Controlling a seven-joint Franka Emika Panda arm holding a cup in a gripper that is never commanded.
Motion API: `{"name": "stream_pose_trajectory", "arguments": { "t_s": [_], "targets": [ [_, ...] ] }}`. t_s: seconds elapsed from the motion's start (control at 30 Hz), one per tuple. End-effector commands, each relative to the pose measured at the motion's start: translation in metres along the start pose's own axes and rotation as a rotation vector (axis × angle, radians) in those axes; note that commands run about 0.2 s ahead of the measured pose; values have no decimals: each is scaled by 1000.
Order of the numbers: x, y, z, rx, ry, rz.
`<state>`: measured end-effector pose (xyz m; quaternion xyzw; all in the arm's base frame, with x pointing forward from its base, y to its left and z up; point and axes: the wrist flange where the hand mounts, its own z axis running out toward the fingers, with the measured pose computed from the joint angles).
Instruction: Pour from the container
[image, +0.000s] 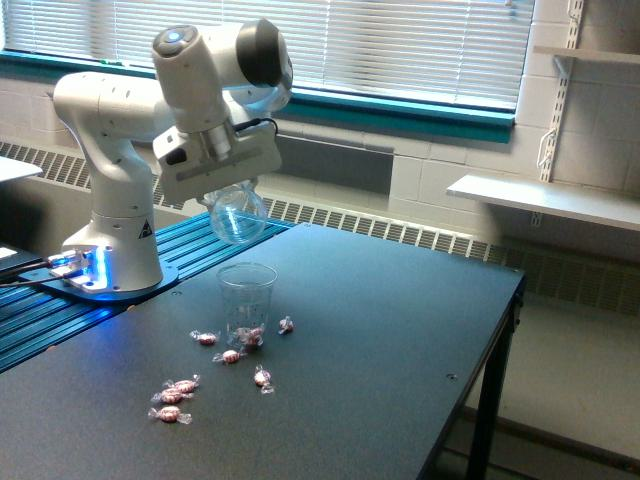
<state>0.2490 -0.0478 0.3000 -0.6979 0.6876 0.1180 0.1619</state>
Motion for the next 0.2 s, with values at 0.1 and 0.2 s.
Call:
{"name": "stream_pose_trajectory", "arguments": {
  "t_s": [0.1,0.2],
  "targets": [
    [-18,-4,6,27,73,1],
    [-21,-4,3,31,78,1]
  ]
}}
